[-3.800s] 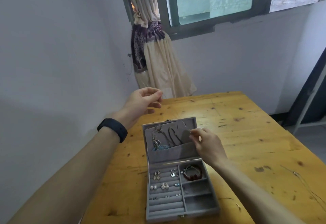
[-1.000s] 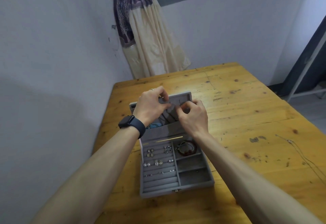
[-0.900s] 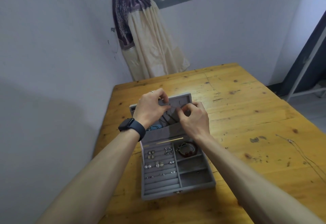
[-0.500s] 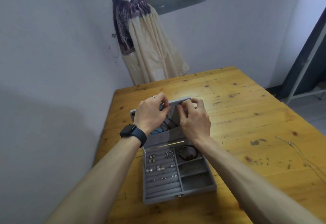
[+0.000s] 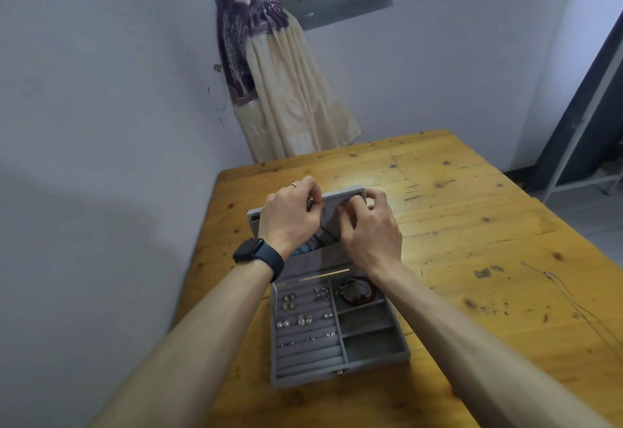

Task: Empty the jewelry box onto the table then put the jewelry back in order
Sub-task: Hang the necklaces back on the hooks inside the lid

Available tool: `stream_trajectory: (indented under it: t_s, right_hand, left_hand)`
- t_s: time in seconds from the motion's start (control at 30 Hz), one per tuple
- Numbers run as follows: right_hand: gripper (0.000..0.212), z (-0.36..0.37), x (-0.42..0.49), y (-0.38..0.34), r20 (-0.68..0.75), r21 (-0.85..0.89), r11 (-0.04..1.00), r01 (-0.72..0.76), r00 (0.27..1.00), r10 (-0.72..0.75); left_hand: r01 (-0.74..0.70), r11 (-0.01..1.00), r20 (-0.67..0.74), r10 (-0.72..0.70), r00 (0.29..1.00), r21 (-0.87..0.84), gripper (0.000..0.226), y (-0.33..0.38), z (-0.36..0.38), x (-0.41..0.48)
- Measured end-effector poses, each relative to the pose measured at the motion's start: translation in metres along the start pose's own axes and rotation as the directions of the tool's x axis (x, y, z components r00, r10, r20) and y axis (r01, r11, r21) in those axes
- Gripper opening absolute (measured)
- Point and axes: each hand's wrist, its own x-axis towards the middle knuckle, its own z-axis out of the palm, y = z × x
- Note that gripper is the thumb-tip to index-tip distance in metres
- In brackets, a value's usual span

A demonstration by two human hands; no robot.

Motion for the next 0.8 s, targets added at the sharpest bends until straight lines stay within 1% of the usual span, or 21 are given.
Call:
stream_trajectory:
  t_s: [0.1,0.3,0.6,0.73,0.8]
  right_hand:
    - [0.023,0.000,-0.001,0.001,0.027,-0.009,1.000,-0.005,1.000,0.005]
    - [0.021,0.004,-0.011,0.006,0.108,0.034,0.998,-0.048,0.993,0.044]
    - [0.025,0.008,-0.015,0.018,0.108,0.027,0.999,-0.023,0.994,0.020]
    - [0.024,0.005,-0.017,0.027,0.131,0.067,0.997,-0.033,0.991,0.024]
    - [0.024,0.003,-0.017,0.028,0.139,0.102,0.994,-0.047,0.990,0.033]
  left_hand:
    - [0.010,1.000,-0.003,-0.010,1.000,-0.016,0.011,0.000,0.000,0.000]
    - [0.014,0.999,-0.011,-0.014,1.000,-0.038,0.011,0.001,-0.001,-0.001]
    - [0.017,0.997,0.010,-0.016,1.000,-0.073,0.012,-0.004,0.001,-0.004]
    - [0.010,0.999,0.054,-0.008,0.999,-0.048,0.021,-0.005,-0.001,-0.004]
    - [0.007,1.000,0.047,-0.007,0.999,-0.011,0.024,-0.003,0.000,-0.005]
